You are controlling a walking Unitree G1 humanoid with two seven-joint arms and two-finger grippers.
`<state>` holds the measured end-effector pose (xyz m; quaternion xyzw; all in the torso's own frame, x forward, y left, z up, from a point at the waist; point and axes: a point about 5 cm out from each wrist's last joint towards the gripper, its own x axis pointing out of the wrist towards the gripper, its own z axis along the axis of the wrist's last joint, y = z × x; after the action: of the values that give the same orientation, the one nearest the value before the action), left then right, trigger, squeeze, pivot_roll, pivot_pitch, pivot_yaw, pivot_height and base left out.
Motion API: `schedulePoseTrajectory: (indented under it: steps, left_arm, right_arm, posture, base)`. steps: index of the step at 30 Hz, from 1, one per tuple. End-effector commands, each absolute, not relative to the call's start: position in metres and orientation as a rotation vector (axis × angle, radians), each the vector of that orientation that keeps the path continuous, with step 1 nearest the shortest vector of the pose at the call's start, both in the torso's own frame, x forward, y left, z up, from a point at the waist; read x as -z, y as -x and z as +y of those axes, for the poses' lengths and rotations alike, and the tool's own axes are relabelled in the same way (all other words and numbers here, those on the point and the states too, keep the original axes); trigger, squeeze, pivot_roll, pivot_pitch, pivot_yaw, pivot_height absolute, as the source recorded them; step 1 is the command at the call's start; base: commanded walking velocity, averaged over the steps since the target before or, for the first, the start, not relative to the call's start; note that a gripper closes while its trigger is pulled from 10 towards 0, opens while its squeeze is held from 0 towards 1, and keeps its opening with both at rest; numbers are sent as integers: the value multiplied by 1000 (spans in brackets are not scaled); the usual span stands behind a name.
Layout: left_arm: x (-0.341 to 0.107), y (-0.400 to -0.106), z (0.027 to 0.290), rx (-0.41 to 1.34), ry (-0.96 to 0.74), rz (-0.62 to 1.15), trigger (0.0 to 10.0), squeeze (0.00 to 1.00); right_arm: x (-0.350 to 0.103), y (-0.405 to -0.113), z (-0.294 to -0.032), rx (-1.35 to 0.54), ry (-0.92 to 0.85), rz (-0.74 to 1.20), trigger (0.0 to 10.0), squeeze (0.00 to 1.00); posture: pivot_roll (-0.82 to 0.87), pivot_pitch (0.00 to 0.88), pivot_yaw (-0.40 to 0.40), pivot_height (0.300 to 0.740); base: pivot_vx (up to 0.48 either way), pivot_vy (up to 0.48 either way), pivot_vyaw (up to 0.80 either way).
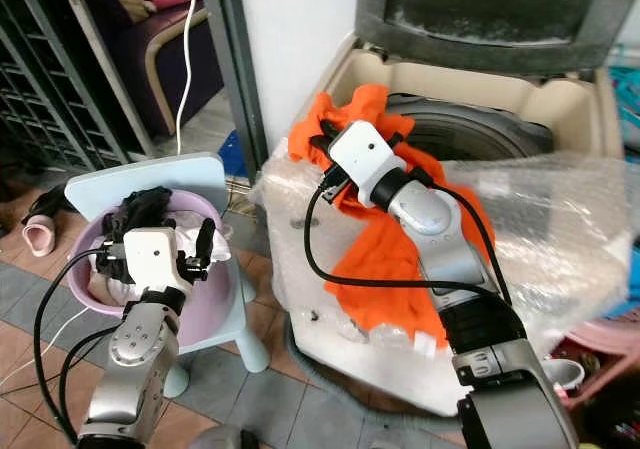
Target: Clothes washing
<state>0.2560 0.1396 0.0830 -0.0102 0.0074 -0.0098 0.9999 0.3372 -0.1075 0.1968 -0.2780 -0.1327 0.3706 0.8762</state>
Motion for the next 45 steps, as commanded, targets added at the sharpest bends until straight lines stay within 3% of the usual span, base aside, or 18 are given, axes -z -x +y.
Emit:
schedulePoseTrajectory:
  steps: [1, 12, 14, 17, 20, 21, 22, 26, 28, 33, 36, 38, 39, 45]
  left_arm:
    - [-84, -259, 134, 40, 18, 9, 10000, 0]
    - [-85, -259, 134, 22, 37, -1, 10000, 0]
    - [-86, -260, 133, 23, 41, -3, 10000, 0]
    - [-86, -262, 131, 32, 39, -3, 10000, 0]
    - [-86, -263, 131, 34, 38, -3, 10000, 0]
    - [-86, -264, 131, 33, 38, -4, 10000, 0]
    - [-86, -264, 131, 33, 38, -4, 10000, 0]
    - [-86, -263, 132, 18, 36, -4, 10000, 0]
    - [-85, -262, 132, 13, 36, -1, 10000, 0]
    - [-85, -261, 132, 16, 33, -1, 10000, 0]
    - [-85, -261, 133, 17, 29, 2, 10000, 0]
    - [-84, -261, 135, 19, 23, 12, 10000, 0]
    - [-83, -261, 135, 15, 21, 18, 10000, 0]
    - [-81, -261, 134, 4, 17, 37, 10000, 0]
  right_arm:
    - [-209, -344, -109, -815, 613, -282, 10000, 0]
    - [-224, -363, -111, -852, 598, -214, 10000, 0]
    - [-227, -364, -110, -956, 656, -161, 10000, 0]
    - [-260, -376, -115, -920, 745, -245, 10000, 0]
    - [-329, -393, -128, -570, 839, -485, 10000, 0]
    - [-401, -386, -145, -245, 794, -759, 10000, 0]
    - [-401, -386, -145, -245, 794, -759, 10000, 0]
    - [-464, -361, -179, 60, 775, -974, 10000, 0]
    - [-454, -364, -185, 68, 767, -946, 10000, 0]
    - [-332, -394, -175, -170, 742, -624, 10000, 0]
    - [-296, -392, -170, -228, 724, -557, 10000, 0]
    - [-263, -380, -166, -268, 582, -501, 10000, 0]
    - [-253, -374, -165, -274, 546, -484, 10000, 1000]
    - [-223, -349, -173, -215, 452, -431, 10000, 1000]
  posture:
    - [-112, 0, 76, 740]
    - [-98, 0, 62, 740]
    - [-104, 0, 66, 740]
    - [-109, 0, 70, 740]
    - [-111, 0, 69, 740]
    - [-111, 0, 69, 740]
    - [-111, 0, 69, 740]
    - [-104, 0, 61, 740]
    - [-103, 0, 60, 740]
    - [-99, 0, 67, 740]
    - [-102, 0, 72, 740]
    - [-104, 0, 75, 740]
    - [-104, 0, 74, 740]
    - [-110, 0, 81, 740]
  base:
    - [285, 0, 0]
    - [184, 0, 0]
    - [0, 0, 0]
    - [0, 0, 0]
    - [0, 0, 0]
    - [0, 0, 0]
    - [0, 0, 0]
    - [0, 0, 0]
    - [0, 0, 0]
    - [0, 0, 0]
    - [0, 0, 0]
    - [0, 0, 0]
    - [0, 0, 0]
    - [0, 0, 0]
